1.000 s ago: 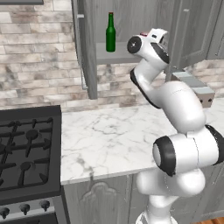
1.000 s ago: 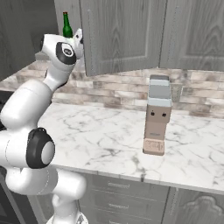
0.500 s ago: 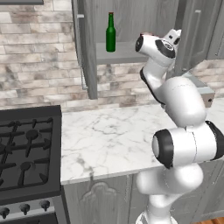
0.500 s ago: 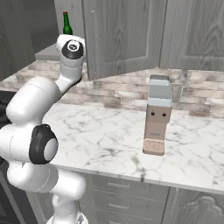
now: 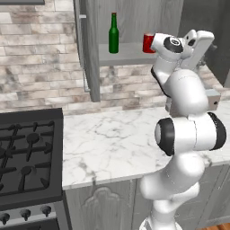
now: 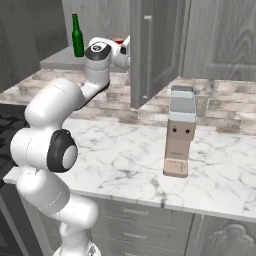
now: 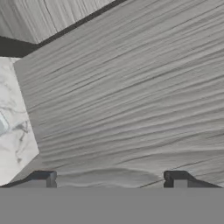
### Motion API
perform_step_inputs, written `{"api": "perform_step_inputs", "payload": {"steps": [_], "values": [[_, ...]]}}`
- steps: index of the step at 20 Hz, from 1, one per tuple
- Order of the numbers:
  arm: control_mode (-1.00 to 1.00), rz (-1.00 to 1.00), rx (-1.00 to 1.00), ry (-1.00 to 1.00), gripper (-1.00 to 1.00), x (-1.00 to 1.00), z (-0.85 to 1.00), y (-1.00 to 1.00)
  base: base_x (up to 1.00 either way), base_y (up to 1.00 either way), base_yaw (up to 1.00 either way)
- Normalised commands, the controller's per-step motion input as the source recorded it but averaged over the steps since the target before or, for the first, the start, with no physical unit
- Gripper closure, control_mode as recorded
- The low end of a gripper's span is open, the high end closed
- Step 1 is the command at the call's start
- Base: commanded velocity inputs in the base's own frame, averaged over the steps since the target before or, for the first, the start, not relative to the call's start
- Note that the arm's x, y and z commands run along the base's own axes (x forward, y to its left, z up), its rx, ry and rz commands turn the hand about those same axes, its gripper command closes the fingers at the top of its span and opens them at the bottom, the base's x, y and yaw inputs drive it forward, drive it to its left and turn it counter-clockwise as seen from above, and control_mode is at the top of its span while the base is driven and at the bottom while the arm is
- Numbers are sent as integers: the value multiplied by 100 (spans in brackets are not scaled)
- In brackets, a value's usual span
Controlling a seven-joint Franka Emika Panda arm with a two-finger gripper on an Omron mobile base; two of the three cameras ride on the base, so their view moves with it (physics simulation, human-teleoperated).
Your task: Open the cabinet directly in front. Then move the beer and the mug to the dining counter with the jar on it.
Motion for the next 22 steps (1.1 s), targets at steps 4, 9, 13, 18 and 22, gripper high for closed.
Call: {"api": "perform_step_inputs", "payload": {"steps": [4,9,13,18,22], "values": [[-100,11,16,-15,-100,-2,-2,-92,0,0,0],[-100,2,21,-21,-100,-47,-8,10,0,0,0],[-100,8,33,-30,-100,-41,-32,97,0,0,0],[-100,1,18,-41,-100,-24,-7,100,0,0,0],[-100,12,3,-44,-100,-22,-24,49,0,0,0]]}}
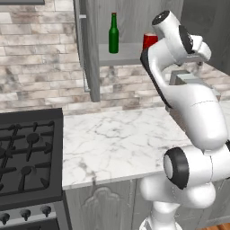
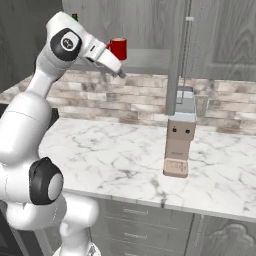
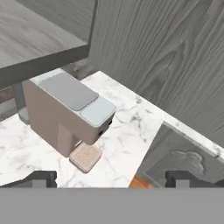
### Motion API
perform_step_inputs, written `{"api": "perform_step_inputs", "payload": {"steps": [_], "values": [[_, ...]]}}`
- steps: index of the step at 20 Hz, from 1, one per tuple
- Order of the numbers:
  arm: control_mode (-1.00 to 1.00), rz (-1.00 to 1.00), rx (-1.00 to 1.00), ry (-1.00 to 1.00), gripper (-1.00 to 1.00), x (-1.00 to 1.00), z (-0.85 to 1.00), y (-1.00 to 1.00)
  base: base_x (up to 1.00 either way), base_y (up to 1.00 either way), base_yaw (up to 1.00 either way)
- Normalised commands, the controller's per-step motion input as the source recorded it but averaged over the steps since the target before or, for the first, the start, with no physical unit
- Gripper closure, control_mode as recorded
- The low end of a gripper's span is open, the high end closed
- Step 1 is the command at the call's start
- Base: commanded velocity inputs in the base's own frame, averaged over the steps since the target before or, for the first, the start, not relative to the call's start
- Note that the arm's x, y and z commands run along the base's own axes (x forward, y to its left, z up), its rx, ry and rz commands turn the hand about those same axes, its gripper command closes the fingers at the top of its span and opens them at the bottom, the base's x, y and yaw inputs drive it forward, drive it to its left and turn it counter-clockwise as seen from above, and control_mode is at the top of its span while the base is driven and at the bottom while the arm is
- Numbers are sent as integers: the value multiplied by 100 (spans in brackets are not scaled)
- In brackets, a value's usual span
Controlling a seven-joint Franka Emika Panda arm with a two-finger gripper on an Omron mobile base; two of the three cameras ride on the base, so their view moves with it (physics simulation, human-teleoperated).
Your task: Open the cabinet directly in front. Then move the beer and the mug to the dining counter with the jar on it.
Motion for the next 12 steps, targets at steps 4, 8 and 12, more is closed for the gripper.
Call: {"api": "perform_step_inputs", "payload": {"steps": [4,8,12], "values": [[-100,13,0,-32,-100,0,11,24,0,0,0],[-100,38,0,-50,-100,-1,16,47,0,0,0],[-100,34,0,-39,-100,19,10,49,0,0,0]]}}
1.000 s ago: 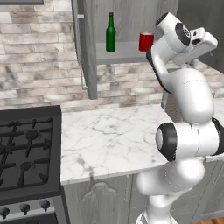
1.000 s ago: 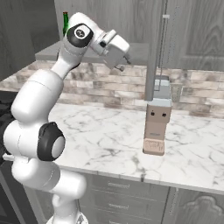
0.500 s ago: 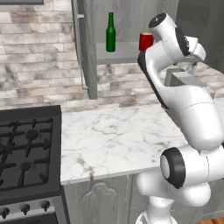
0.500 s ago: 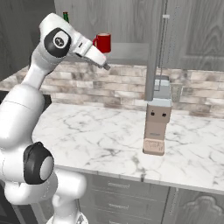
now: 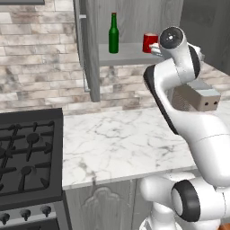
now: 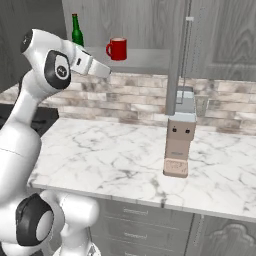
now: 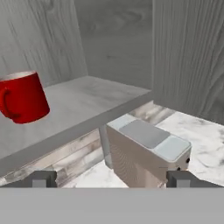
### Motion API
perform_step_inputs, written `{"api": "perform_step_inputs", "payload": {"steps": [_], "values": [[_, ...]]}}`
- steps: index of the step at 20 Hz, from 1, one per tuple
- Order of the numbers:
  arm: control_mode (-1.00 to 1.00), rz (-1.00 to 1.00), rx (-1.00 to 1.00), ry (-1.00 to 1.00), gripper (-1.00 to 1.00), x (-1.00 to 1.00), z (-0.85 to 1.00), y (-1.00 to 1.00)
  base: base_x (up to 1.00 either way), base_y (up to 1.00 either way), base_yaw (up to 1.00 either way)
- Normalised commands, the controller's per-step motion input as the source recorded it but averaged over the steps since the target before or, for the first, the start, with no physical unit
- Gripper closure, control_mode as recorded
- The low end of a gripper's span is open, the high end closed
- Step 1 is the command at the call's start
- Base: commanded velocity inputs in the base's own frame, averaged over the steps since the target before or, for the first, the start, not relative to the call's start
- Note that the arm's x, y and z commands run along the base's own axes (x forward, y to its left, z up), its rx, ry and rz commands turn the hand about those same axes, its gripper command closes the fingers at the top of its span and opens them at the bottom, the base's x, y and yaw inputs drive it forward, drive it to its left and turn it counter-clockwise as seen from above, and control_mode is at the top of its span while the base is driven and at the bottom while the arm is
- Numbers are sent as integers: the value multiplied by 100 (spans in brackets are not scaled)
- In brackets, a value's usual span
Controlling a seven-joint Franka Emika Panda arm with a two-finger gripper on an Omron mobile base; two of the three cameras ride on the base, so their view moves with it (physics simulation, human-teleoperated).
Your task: Open the cabinet directly in front. Then move the beer and the mug to the dining counter with the jar on it.
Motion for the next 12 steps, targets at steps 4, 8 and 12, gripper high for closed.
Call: {"api": "perform_step_inputs", "payload": {"steps": [4,8,12], "values": [[-100,34,-1,-23,-100,16,19,19,0,0,0],[-100,21,-4,0,-100,0,26,1,0,0,0],[-100,2,-4,2,-100,0,2,4,0,0,0]]}}
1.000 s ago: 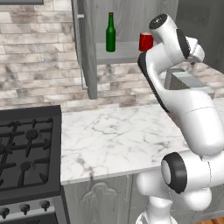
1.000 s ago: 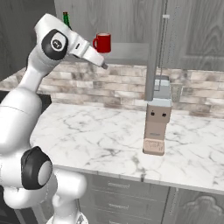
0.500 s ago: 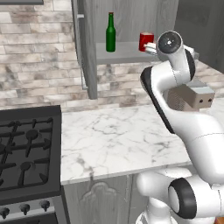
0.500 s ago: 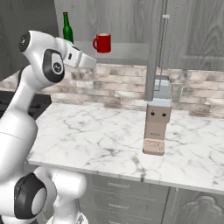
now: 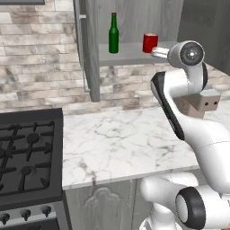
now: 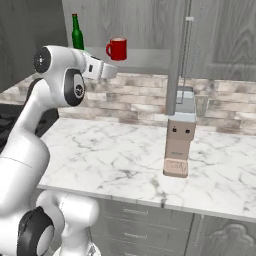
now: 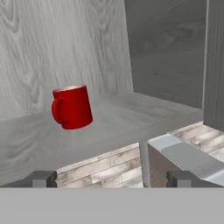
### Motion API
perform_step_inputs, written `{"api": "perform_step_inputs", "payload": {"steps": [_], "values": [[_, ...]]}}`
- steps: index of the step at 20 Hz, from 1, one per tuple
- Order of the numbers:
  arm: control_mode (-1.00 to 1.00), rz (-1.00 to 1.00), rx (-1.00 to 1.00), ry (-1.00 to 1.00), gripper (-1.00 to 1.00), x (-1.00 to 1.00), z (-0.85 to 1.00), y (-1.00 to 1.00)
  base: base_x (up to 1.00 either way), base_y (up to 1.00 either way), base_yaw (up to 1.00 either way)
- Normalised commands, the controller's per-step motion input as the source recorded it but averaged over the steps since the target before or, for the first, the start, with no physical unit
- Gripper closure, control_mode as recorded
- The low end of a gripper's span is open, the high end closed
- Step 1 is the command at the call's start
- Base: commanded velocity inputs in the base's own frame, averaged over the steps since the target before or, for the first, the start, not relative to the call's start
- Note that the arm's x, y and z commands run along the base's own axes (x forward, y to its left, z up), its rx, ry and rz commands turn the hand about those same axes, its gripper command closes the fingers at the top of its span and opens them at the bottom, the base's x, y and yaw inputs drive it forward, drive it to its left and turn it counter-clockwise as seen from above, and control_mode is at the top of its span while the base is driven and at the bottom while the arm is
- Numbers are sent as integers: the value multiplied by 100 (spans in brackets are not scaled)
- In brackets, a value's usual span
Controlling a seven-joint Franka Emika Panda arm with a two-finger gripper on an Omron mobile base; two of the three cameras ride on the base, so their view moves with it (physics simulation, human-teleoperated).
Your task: Open the cabinet directly in front. Then move the beer and the mug to the dining counter with the jar on it.
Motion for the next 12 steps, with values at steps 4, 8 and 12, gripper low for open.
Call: {"api": "perform_step_inputs", "payload": {"steps": [4,8,12], "values": [[-100,7,-12,15,-100,0,0,9,0,0,0],[-100,8,-10,19,-100,0,0,1,0,0,0],[-100,0,0,-2,-100,0,0,2,0,0,0]]}}
